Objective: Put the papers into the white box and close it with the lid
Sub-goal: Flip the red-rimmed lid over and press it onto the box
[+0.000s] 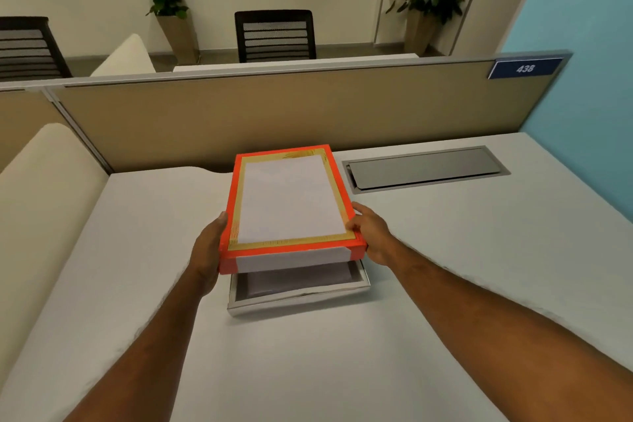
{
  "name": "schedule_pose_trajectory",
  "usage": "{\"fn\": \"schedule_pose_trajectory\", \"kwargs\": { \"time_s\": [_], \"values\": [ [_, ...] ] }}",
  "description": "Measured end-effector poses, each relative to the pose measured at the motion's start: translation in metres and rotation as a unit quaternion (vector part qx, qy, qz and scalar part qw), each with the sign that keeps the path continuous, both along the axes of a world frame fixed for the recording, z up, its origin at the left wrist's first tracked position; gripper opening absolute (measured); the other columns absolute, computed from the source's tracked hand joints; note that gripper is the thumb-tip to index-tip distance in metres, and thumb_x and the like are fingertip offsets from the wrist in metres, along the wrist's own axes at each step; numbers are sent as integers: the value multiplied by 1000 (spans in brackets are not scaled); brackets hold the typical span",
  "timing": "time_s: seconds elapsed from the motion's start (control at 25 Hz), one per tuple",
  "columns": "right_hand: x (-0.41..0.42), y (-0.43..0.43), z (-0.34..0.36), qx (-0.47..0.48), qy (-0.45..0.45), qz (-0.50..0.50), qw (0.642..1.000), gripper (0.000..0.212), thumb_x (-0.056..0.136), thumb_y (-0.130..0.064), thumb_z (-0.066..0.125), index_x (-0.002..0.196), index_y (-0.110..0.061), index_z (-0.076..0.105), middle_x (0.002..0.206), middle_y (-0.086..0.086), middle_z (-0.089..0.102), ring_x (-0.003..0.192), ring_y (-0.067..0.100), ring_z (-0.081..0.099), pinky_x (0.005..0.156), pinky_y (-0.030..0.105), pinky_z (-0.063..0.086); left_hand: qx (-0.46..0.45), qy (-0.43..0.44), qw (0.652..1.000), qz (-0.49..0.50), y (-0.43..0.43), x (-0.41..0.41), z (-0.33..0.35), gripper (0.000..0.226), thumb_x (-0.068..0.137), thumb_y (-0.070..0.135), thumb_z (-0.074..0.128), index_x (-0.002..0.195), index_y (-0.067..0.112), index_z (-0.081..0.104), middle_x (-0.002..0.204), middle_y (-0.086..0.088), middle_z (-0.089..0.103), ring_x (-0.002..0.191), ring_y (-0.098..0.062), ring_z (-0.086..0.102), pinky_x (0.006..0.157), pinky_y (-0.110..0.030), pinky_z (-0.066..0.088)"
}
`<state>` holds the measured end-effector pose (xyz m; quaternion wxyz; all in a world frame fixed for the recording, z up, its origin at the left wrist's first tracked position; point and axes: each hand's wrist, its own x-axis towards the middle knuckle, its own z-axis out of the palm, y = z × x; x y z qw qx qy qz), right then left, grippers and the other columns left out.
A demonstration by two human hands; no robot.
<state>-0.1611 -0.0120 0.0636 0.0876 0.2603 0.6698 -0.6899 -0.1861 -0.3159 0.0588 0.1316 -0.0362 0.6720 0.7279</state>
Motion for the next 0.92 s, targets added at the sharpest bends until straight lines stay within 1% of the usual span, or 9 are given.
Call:
{"fn": "schedule_pose_trajectory", "kwargs": {
  "time_s": [0.08, 0.16, 0.24, 0.32, 0.52, 0.6, 0.72, 0.84, 0.92],
  "values": [
    [8, -1, -9, 12, 1, 16, 1000, 63, 91, -3, 52, 148, -23, 35, 129, 7, 58, 86, 22, 67, 59, 27, 57, -39, 2, 999, 16, 1, 9, -14, 61, 85, 62, 48, 127, 20, 56, 121, -11, 67, 102, -34, 68, 84, -52, 58],
    [17, -1, -21, 34, 11, 33, 999, 64, 93, -5, 54, 149, -23, 32, 135, 7, 55, 96, 25, 66, 67, 28, 58, -89, 16, 995, 29, 3, 19, -24, 66, 85, 59, 48, 135, 16, 49, 129, -10, 59, 111, -33, 61, 94, -55, 52],
    [27, -2, -28, 54, 22, 42, 997, 63, 94, -7, 56, 149, -23, 30, 137, 5, 54, 102, 24, 63, 71, 27, 58, -104, 32, 993, 50, 4, 28, -33, 59, 90, 52, 49, 137, 17, 47, 129, -6, 57, 111, -27, 59, 91, -47, 53],
    [35, -3, -34, 61, 34, 44, 997, 61, 95, -10, 56, 149, -25, 30, 134, 2, 54, 101, 21, 63, 69, 24, 57, -128, 39, 989, 66, 5, 37, -40, 52, 94, 42, 52, 139, 18, 44, 128, -2, 55, 107, -23, 58, 82, -35, 51],
    [51, -2, -42, 72, 52, 62, 994, 58, 97, -15, 54, 149, -28, 30, 127, -5, 52, 96, 13, 62, 64, 18, 58, -173, 47, 982, 52, 3, 52, -54, 52, 95, 28, 56, 143, 20, 37, 127, 2, 52, 99, -16, 59, 70, -21, 51],
    [53, -3, -42, 69, 57, 63, 994, 59, 98, -14, 54, 149, -28, 29, 126, -6, 52, 97, 13, 63, 63, 18, 58, -176, 45, 982, 53, 2, 53, -54, 54, 95, 28, 56, 144, 20, 35, 128, 2, 51, 102, -18, 59, 72, -23, 52],
    [58, -5, -46, 67, 64, 61, 994, 59, 98, -13, 53, 149, -28, 28, 129, -6, 51, 102, 15, 62, 67, 19, 59, -181, 47, 981, 53, 2, 58, -56, 54, 95, 28, 56, 144, 21, 35, 129, 2, 51, 107, -21, 59, 78, -28, 53],
    [65, -3, -53, 66, 65, 73, 993, 60, 99, -14, 52, 151, -29, 26, 133, -8, 49, 106, 15, 60, 67, 17, 59, -178, 52, 982, 47, 0, 68, -65, 56, 95, 28, 57, 145, 23, 34, 131, 3, 51, 107, -18, 59, 77, -24, 54],
    [69, -1, -61, 65, 68, 79, 992, 62, 99, -15, 52, 152, -30, 24, 136, -8, 47, 111, 16, 58, 67, 16, 59, -185, 51, 980, 44, -1, 74, -72, 57, 94, 29, 56, 146, 24, 33, 133, 2, 51, 110, -19, 60, 79, -25, 55]
  ]
}}
